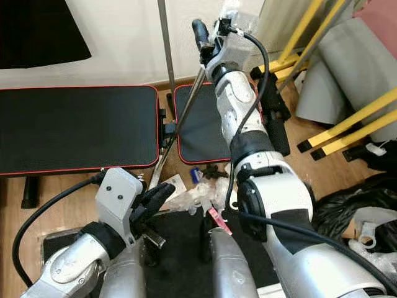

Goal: Sweep floor

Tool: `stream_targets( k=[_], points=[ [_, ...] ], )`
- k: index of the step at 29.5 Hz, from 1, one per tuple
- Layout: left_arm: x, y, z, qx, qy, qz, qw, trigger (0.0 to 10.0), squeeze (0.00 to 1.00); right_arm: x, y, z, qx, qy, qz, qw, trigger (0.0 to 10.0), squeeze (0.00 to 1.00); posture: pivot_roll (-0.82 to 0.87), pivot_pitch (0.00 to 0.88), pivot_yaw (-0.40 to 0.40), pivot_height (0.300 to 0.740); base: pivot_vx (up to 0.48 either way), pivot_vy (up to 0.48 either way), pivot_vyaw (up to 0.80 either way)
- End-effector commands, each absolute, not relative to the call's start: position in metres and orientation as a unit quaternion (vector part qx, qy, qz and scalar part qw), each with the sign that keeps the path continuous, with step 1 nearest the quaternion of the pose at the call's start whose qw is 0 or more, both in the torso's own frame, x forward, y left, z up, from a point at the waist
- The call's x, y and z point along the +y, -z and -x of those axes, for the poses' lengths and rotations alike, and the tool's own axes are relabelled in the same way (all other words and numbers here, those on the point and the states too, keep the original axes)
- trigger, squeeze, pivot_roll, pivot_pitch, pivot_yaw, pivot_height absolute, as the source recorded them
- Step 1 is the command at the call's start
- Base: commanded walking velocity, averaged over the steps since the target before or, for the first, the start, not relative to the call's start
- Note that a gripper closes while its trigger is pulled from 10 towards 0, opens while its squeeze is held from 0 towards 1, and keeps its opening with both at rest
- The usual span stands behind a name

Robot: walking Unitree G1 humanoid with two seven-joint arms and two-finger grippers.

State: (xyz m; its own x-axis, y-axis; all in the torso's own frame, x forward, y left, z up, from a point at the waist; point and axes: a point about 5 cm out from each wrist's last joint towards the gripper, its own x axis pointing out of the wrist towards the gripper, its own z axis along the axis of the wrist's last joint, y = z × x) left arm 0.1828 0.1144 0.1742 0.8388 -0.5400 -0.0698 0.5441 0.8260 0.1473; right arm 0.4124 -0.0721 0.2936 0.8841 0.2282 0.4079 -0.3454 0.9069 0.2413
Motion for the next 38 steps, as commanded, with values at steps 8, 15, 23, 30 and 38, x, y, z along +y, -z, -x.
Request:
stream_targets(
  k=[8,15,23,30,38],
  points=[
    [0.112,-0.170,-0.184,0.030,0.288,-0.079,0.954,10.0,0.00,-0.080,-0.268,-0.412,-0.166,-0.154,-0.121,0.966,10.0,1.00,-0.01,0.444,-0.183,0.740,0.000,0.000,0.00],
    [0.112,-0.169,-0.189,0.030,0.286,-0.080,0.954,10.0,0.00,-0.086,-0.256,-0.411,-0.152,-0.157,-0.095,0.971,10.0,1.00,-0.03,0.425,-0.186,0.740,0.000,0.000,0.00],
    [0.110,-0.167,-0.193,0.028,0.287,-0.080,0.954,10.0,0.00,-0.106,-0.250,-0.409,-0.142,-0.131,-0.078,0.978,10.0,1.00,-0.04,0.411,-0.187,0.740,0.000,0.000,0.00],
    [0.109,-0.165,-0.196,0.027,0.286,-0.080,0.955,10.0,0.00,-0.111,-0.248,-0.398,-0.148,-0.160,-0.089,0.972,10.0,1.00,-0.05,0.392,-0.194,0.740,0.000,0.000,0.00],
    [0.107,-0.163,-0.199,0.026,0.284,-0.079,0.955,10.0,0.00,-0.118,-0.242,-0.382,-0.147,-0.180,-0.090,0.969,10.0,1.00,-0.06,0.375,-0.203,0.740,0.000,0.000,0.00]
  ],
)
